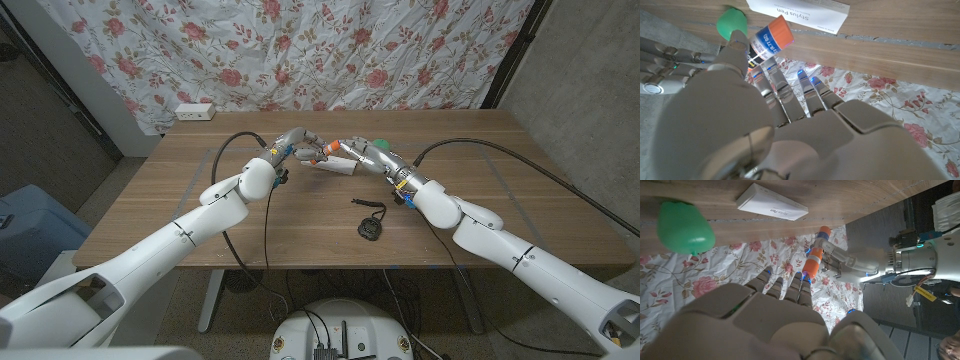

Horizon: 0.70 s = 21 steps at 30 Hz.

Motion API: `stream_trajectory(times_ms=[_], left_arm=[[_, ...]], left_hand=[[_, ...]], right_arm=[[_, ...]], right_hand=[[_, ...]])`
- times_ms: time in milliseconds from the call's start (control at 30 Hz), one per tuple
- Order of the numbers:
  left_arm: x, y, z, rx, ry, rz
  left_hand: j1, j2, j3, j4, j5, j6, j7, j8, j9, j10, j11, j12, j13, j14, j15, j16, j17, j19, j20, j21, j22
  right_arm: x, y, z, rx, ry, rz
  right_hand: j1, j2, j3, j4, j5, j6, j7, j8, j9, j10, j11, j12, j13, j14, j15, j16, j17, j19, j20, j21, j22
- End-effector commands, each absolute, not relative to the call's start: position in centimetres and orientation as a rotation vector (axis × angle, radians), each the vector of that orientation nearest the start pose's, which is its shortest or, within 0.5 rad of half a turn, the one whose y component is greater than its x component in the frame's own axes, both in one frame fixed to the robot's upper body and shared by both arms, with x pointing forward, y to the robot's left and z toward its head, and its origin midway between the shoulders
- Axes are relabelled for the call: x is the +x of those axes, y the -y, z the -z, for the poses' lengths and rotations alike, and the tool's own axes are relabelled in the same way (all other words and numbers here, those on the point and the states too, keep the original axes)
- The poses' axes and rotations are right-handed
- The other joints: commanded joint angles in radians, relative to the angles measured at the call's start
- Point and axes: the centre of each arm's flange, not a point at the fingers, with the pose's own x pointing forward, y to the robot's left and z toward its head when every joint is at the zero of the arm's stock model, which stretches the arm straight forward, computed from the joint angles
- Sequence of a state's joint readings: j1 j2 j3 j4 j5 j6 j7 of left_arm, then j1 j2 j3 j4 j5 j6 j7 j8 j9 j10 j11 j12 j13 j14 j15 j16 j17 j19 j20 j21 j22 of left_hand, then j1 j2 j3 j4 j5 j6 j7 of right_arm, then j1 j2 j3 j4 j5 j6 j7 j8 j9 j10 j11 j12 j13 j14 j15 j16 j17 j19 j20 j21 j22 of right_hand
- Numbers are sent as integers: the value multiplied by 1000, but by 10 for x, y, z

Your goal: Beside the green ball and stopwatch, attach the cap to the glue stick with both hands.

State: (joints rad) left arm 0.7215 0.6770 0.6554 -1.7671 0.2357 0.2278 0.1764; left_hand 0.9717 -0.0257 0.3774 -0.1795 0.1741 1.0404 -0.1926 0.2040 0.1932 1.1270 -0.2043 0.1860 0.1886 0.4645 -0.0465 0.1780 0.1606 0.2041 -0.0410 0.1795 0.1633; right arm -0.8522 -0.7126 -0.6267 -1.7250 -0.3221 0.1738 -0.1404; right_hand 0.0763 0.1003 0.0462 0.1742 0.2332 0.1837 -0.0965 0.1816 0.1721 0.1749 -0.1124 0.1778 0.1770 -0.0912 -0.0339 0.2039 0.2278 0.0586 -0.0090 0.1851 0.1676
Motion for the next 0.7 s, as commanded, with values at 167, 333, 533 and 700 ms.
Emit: stream_trajectory(times_ms=[167, 333, 533, 700], left_arm=[[602, -169, -38, 1019, 695, 34], [602, -169, -38, 1018, 695, 34], [601, -169, -38, 1019, 693, 32], [601, -167, -38, 1021, 696, 34]], left_hand=[[-75, 87, 14, 9, 7, 80, 73, 9, 4, 27, -15, 5, 4, 2, -109, -1, 2, 0, -36, 5, 2], [-74, 87, 15, 9, 7, 81, 72, 9, 4, 27, -15, 5, 4, 2, -110, -1, 2, 1, -35, 5, 2], [-73, 88, 15, 8, 7, 81, 72, 9, 4, 28, -15, 5, 4, 2, -111, -1, 2, 1, -36, 5, 2], [-72, 88, 16, 8, 7, 81, 71, 9, 4, 28, -15, 5, 4, 1, -111, -1, 2, 1, -36, 5, 2]], right_arm=[[569, 144, 22, -1086, 893, -299], [569, 144, 22, -1095, 895, -305], [570, 143, 22, -1098, 890, -314], [570, 142, 22, -1103, 891, -323]], right_hand=[[-15, 65, 3, 3, 8, 13, 2, 8, 3, 8, 4, 7, 2, -7, -17, 5, 0, -2, -3, 3, 3], [-22, 65, 5, 3, 10, 17, 3, 9, 3, 12, 3, 8, 2, -7, -19, 6, -1, -2, -2, 4, 3], [-29, 64, 6, 3, 13, 21, 3, 10, 3, 17, 3, 9, 2, -6, -20, 8, -1, -2, -2, 4, 2], [-35, 64, 7, 3, 15, 24, 4, 10, 3, 20, 4, 10, 2, -6, -20, 8, -2, -1, -2, 4, 2]])
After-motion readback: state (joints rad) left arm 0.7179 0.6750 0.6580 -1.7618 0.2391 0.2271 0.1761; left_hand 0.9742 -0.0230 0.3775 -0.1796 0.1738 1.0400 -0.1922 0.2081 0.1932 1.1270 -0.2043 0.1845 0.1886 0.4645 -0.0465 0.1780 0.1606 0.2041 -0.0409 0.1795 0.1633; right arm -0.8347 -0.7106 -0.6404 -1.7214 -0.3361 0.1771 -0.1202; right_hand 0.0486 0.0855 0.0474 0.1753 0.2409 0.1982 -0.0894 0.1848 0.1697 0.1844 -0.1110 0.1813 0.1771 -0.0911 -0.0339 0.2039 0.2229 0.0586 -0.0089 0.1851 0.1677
